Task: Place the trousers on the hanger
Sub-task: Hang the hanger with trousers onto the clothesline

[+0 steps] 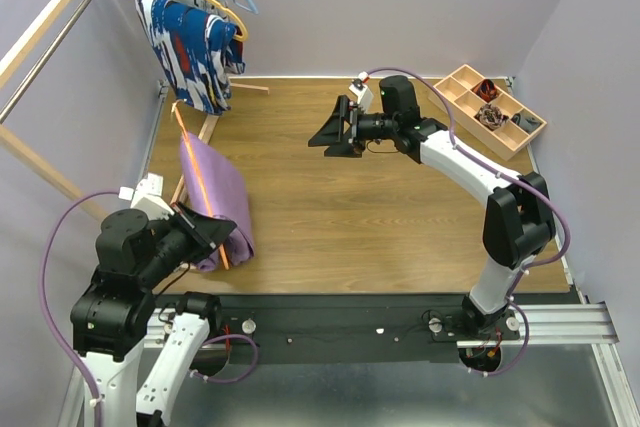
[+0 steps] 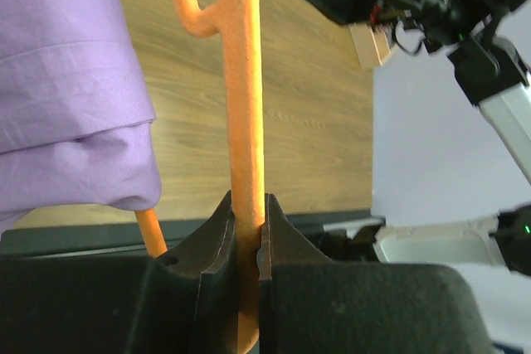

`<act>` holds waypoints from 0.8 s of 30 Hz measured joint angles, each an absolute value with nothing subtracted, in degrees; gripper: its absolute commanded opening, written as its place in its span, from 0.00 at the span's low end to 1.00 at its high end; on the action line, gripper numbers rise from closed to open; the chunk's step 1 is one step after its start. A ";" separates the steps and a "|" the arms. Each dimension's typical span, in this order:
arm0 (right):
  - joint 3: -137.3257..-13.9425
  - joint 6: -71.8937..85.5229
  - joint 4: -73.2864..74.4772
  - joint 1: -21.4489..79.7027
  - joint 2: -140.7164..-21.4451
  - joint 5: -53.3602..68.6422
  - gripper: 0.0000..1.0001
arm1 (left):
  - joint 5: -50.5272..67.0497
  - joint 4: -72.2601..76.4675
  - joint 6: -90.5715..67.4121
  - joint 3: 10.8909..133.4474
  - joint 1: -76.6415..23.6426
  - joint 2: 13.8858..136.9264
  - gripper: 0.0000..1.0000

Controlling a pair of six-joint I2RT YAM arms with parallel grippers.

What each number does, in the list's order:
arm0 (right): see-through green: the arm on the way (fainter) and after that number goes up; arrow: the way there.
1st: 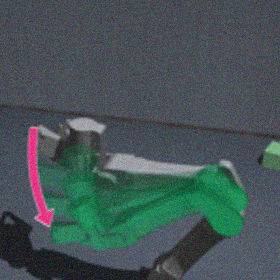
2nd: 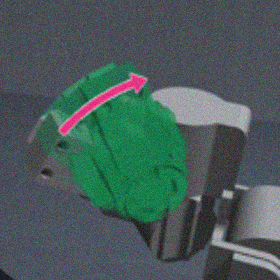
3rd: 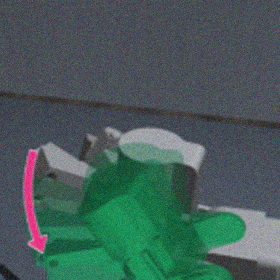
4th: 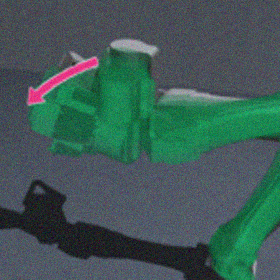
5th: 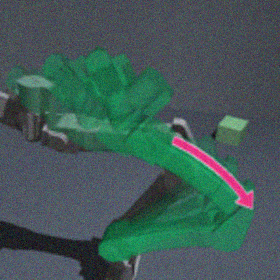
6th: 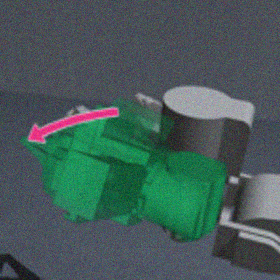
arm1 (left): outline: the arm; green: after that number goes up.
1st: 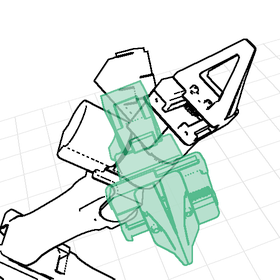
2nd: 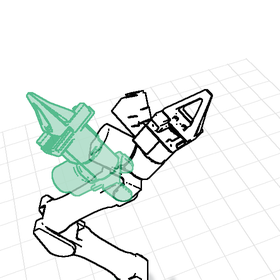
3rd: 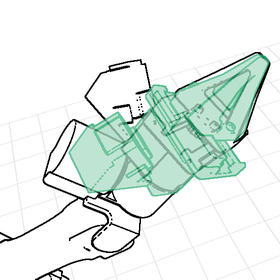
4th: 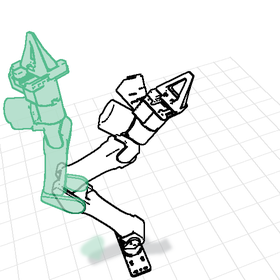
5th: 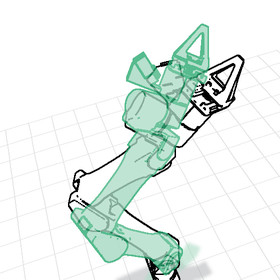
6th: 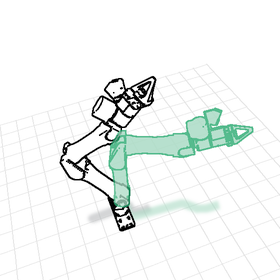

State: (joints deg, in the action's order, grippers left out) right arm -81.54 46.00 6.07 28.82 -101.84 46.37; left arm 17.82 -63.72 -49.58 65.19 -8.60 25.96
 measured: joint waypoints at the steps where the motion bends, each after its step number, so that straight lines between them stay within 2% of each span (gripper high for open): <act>1: -81.52 45.95 6.07 28.82 -101.84 46.37 1.00 | 16.88 -63.24 -49.58 65.10 -8.58 26.11 0.00; 9: -80.58 45.43 6.09 28.82 -101.82 46.35 1.00 | 7.73 -54.54 -49.43 64.25 -8.60 32.49 0.00; 24: -79.85 45.39 6.09 28.75 -101.75 46.30 1.00 | -9.08 -25.91 -48.99 63.09 -8.58 41.36 0.00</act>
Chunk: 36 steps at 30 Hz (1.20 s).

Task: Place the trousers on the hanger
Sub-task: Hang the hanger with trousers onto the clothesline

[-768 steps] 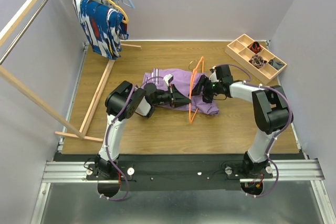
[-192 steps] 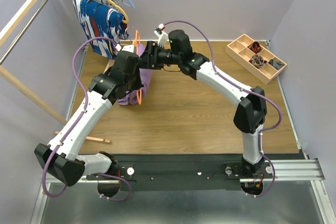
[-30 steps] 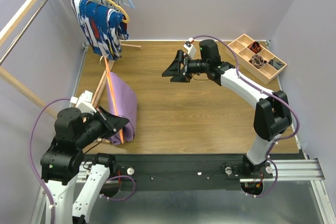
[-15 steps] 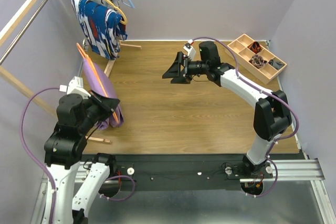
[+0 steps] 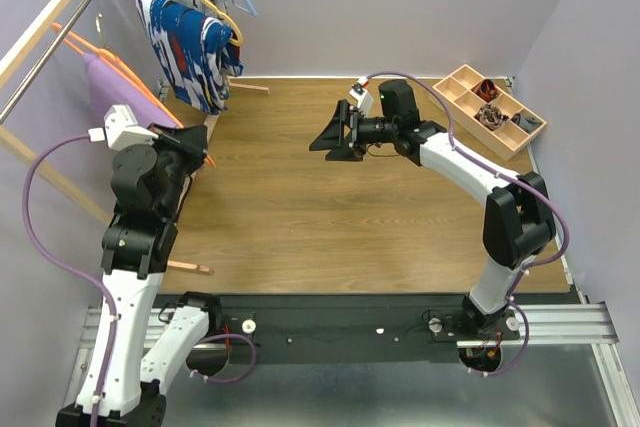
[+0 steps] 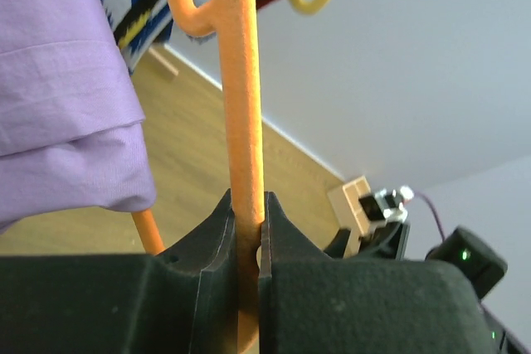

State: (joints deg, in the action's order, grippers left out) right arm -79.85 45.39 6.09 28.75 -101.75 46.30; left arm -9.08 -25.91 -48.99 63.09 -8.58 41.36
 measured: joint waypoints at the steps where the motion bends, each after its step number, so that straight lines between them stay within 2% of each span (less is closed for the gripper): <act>1: -79.88 45.36 6.09 28.75 -101.78 46.30 1.00 | -9.85 -24.21 -48.95 63.09 -8.58 42.15 0.00; 18: -85.19 45.15 6.61 27.40 -107.77 47.42 1.00 | -16.34 -10.31 -51.90 69.14 -8.67 53.32 0.00; 36: -95.57 44.45 6.76 21.91 -116.36 52.18 1.00 | -21.67 -4.12 -59.75 70.85 -11.79 61.95 0.00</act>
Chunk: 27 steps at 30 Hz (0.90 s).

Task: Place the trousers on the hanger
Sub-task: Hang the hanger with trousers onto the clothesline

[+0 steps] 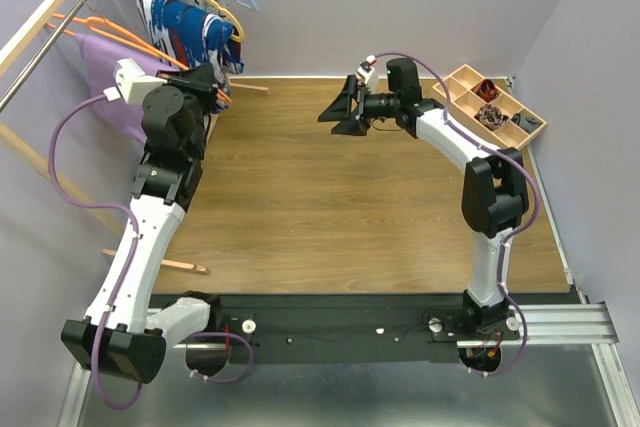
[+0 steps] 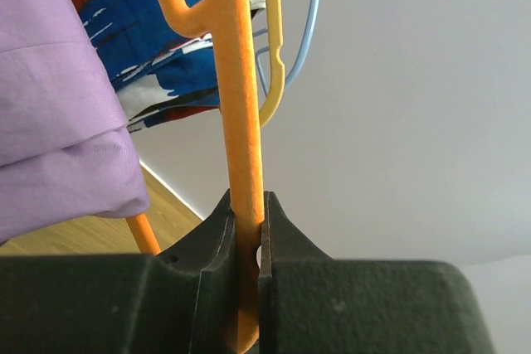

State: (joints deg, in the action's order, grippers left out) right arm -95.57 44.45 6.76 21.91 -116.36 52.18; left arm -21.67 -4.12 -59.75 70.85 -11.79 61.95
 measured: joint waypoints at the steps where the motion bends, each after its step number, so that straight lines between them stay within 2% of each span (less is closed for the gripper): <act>1: -96.36 44.47 6.81 21.58 -116.97 52.60 1.00 | -22.04 -3.86 -60.05 70.91 -11.94 62.24 0.00; 14: -100.25 45.41 6.94 17.39 -120.70 55.27 1.00 | -26.79 1.13 -61.54 78.56 -14.76 69.56 0.00; 27: -101.19 46.76 6.96 14.87 -122.80 56.49 1.00 | -28.86 2.87 -68.12 80.31 -15.03 73.34 0.00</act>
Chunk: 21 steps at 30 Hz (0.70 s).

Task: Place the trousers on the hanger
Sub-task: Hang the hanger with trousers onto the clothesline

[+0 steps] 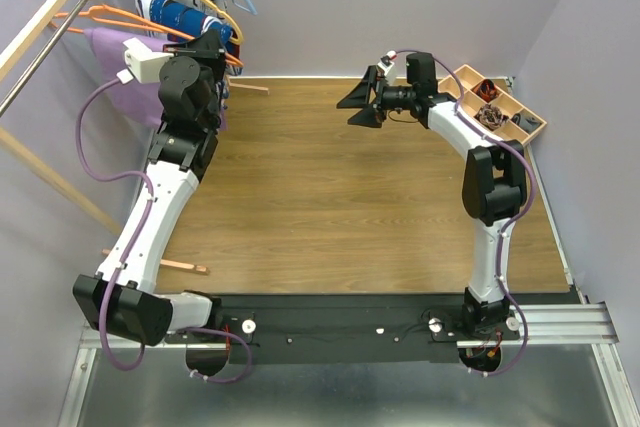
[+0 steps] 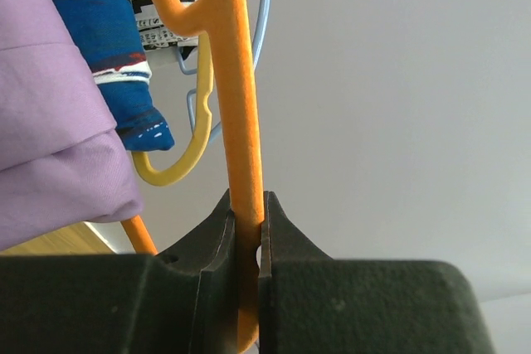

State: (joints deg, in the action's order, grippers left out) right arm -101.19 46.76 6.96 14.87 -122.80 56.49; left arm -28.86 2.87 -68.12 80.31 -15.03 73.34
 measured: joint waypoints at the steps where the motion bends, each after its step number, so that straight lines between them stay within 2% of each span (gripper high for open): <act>1: -101.19 46.76 6.96 14.87 -122.80 56.51 1.00 | -29.06 2.87 -68.77 80.31 -15.03 73.41 0.00; 21: -101.19 47.13 6.96 14.35 -123.11 56.90 1.00 | -28.73 2.57 -74.78 81.65 -15.03 75.29 0.00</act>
State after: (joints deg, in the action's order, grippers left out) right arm -101.19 47.13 6.96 14.35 -123.11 56.90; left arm -28.73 2.57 -74.78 81.65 -15.03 75.29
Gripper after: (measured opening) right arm 0.997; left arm 0.163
